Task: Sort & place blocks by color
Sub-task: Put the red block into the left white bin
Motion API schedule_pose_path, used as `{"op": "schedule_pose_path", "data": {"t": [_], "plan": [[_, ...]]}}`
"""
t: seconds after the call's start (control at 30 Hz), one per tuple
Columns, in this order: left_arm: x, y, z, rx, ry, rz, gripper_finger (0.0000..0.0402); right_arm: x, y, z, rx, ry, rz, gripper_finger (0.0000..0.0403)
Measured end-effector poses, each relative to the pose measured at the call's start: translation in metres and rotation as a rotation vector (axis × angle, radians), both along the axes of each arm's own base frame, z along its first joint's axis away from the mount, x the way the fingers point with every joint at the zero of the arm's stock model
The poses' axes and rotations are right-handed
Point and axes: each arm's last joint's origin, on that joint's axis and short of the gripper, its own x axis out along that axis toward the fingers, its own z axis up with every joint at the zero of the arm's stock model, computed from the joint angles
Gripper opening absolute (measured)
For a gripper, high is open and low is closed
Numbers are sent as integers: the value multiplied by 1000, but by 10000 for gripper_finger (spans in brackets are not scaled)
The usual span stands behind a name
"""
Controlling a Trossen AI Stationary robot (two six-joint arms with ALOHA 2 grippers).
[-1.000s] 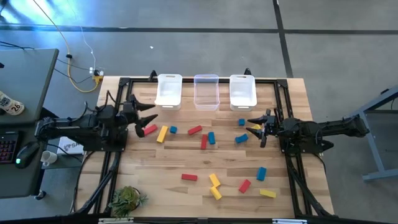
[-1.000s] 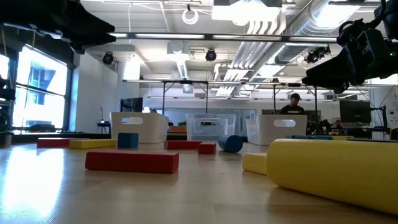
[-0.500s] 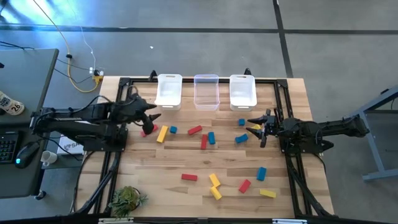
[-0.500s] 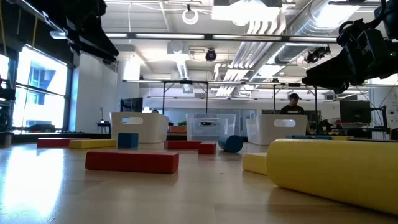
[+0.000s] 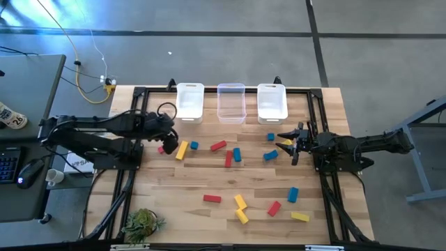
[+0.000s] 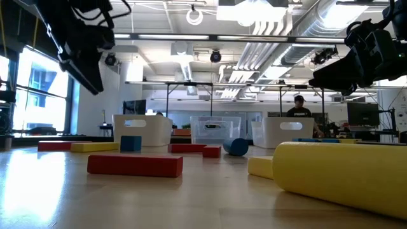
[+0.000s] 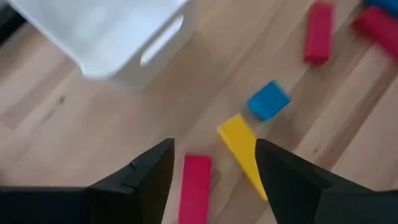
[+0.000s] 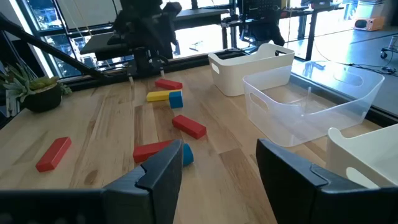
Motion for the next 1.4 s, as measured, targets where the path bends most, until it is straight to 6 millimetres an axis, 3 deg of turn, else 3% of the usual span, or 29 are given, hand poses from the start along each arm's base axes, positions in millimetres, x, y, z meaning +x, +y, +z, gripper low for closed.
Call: {"op": "schedule_pose_path", "data": {"t": [0.5, 1.4], "plan": [[15, 22, -35, -180, 218, 31, 213, 0, 0, 0, 0, 0, 0, 193], [33, 27, -84, -345, 462, -8, 213, 0, 0, 0, 0, 0, 0, 193]]}}
